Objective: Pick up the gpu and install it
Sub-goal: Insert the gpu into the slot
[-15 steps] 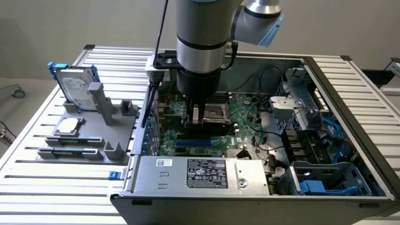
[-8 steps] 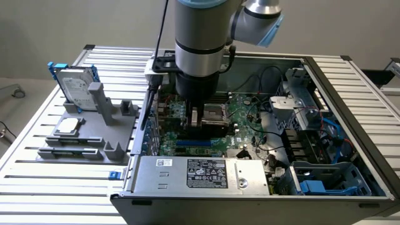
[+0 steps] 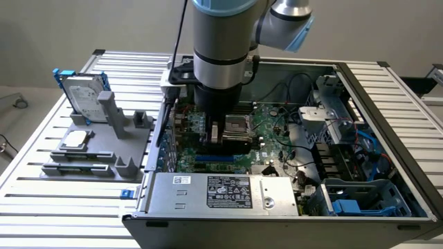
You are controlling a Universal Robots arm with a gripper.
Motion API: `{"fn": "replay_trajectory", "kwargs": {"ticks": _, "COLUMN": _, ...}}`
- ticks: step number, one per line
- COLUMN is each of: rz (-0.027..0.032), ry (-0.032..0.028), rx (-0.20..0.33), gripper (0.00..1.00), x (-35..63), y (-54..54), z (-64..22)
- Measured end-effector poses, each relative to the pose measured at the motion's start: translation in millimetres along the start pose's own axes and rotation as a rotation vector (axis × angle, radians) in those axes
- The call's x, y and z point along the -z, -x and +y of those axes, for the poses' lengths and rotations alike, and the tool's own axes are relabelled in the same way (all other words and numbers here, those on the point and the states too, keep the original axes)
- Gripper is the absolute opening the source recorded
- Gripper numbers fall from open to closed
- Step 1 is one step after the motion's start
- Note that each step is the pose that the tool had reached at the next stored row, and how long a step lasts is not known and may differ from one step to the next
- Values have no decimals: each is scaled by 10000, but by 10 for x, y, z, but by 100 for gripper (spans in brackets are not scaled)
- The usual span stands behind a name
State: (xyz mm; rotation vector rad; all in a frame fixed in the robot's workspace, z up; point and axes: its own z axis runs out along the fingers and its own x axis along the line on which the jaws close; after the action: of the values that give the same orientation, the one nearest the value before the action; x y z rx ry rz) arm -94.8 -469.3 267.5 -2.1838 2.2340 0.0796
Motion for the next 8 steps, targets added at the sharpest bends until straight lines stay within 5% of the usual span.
{"fn": "replay_trajectory", "kwargs": {"ticks": 8, "rz": 13, "ry": 1, "rx": 0, "gripper": 29, "x": -47, "y": -3, "z": 15}}
